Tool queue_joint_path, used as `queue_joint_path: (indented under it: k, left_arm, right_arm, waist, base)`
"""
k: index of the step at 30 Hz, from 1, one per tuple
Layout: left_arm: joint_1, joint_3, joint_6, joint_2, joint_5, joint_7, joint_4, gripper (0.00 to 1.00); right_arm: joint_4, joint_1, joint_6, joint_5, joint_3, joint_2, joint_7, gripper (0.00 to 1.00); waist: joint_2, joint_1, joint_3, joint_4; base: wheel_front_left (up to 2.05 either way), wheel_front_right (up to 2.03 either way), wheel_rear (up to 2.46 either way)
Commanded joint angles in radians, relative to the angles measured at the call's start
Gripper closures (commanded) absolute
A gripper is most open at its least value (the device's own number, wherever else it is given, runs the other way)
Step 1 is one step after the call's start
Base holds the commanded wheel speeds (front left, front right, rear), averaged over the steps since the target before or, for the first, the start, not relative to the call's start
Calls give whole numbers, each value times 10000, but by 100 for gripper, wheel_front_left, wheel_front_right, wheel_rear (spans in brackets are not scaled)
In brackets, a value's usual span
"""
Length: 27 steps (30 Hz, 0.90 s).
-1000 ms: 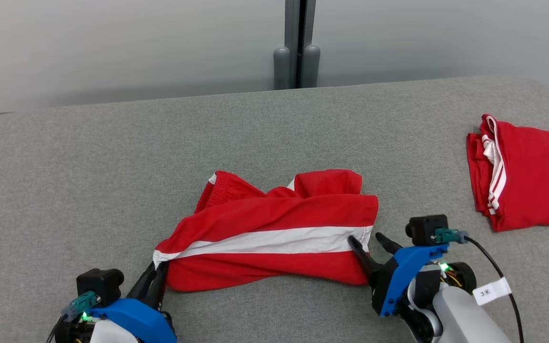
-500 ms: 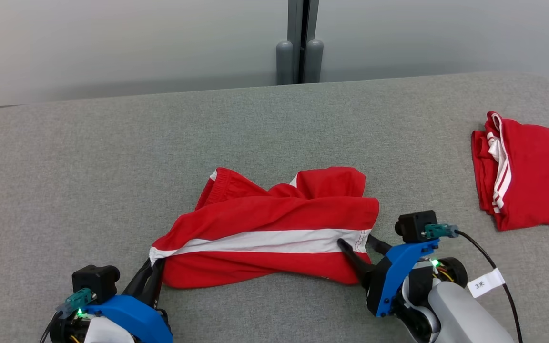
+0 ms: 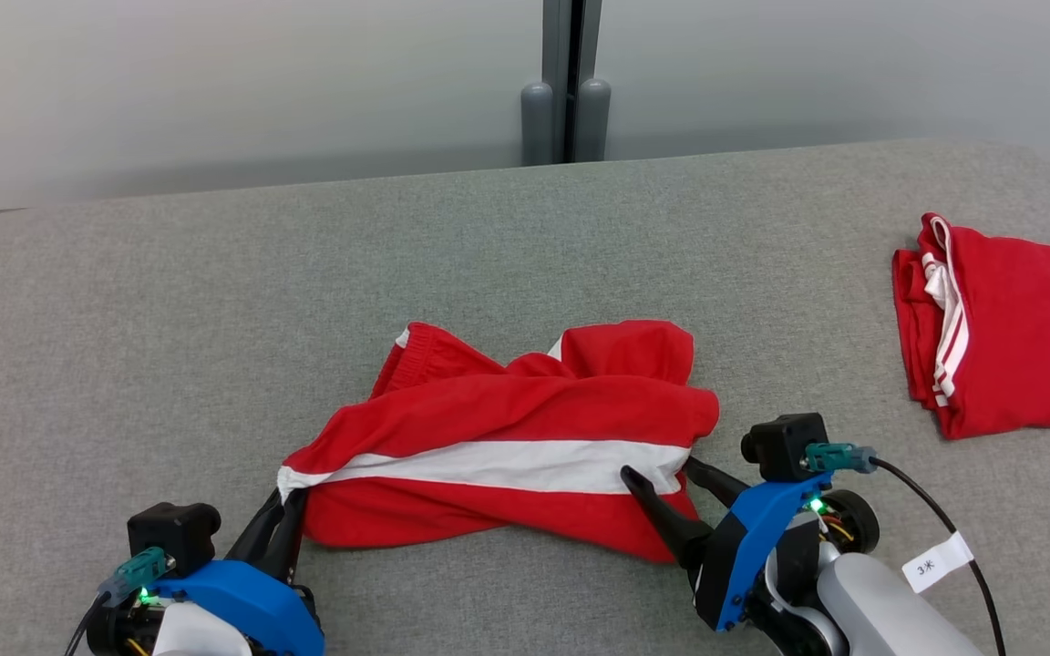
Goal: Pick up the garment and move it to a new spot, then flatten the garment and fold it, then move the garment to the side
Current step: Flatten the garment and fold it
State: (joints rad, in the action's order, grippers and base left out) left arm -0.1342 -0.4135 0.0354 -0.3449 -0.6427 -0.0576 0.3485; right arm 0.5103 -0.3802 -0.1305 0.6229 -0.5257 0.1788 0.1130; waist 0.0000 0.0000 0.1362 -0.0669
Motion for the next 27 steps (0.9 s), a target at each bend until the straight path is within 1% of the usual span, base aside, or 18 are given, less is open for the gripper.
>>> queue_joint_path:
  k: [1,3,4,5,6,9,10,15,20,22,25,27]
  left_arm:
    - [34,46,-53,-56,-29,-40,-33,100]
    - [36,58,-73,-65,-59,-42,-60,100]
    - [39,51,-88,-69,-63,-48,-73,100]
    - [43,41,-95,-60,-69,-60,-74,100]
    - [45,27,-103,-58,-68,-59,-77,100]
    - [70,26,-119,-56,-61,-81,-112,100]
    - [86,23,-129,-63,-67,-90,-120,100]
    - [151,131,-197,-95,-160,-247,-336,100]
    - [164,382,-87,3,-522,-433,-1127,100]
    - [64,466,-63,-13,-704,-280,-1571,100]
    - [-249,495,-36,-177,-921,242,-2322,100]
    - [-555,605,-3,-224,-1190,619,-2828,100]
  right_arm:
    - [-139,111,-5,-56,4,68,43,0]
    - [-284,144,-5,-274,-31,153,119,4]
    - [-343,167,-5,-376,12,156,149,14]
    - [-418,214,-5,-489,90,140,147,36]
    - [-521,278,-5,-559,172,87,168,43]
    - [-905,537,-5,-773,464,18,273,79]
    - [-1047,625,-5,-857,560,5,326,100]
    - [-1960,1082,-5,-1462,1154,-119,521,100]
    - [-3235,1363,-5,-1993,1840,-144,597,100]
    - [-3794,1424,-5,-2141,2144,-112,670,100]
    - [-4597,1219,-5,-2281,2529,17,917,100]
    - [-5068,915,-5,-2397,2745,228,1131,100]
  waist:
    - [0,0,-4,-18]
    - [0,0,-13,-29]
    - [0,0,-22,-22]
    - [0,0,-38,-3]
    - [0,0,-55,11]
    - [0,0,-97,39]
    - [0,0,-109,44]
    - [0,0,-177,24]
    - [0,0,-155,16]
    - [0,0,-115,44]
    - [0,0,13,70]
    - [0,0,90,104]
  base:
    - [0,0,0]
    - [0,0,0]
    - [0,0,0]
    - [0,0,0]
    - [0,0,0]
    - [0,0,0]
    - [0,0,0]
    - [0,0,0]
    - [0,0,0]
    - [0,0,0]
    - [0,0,0]
    - [0,0,0]
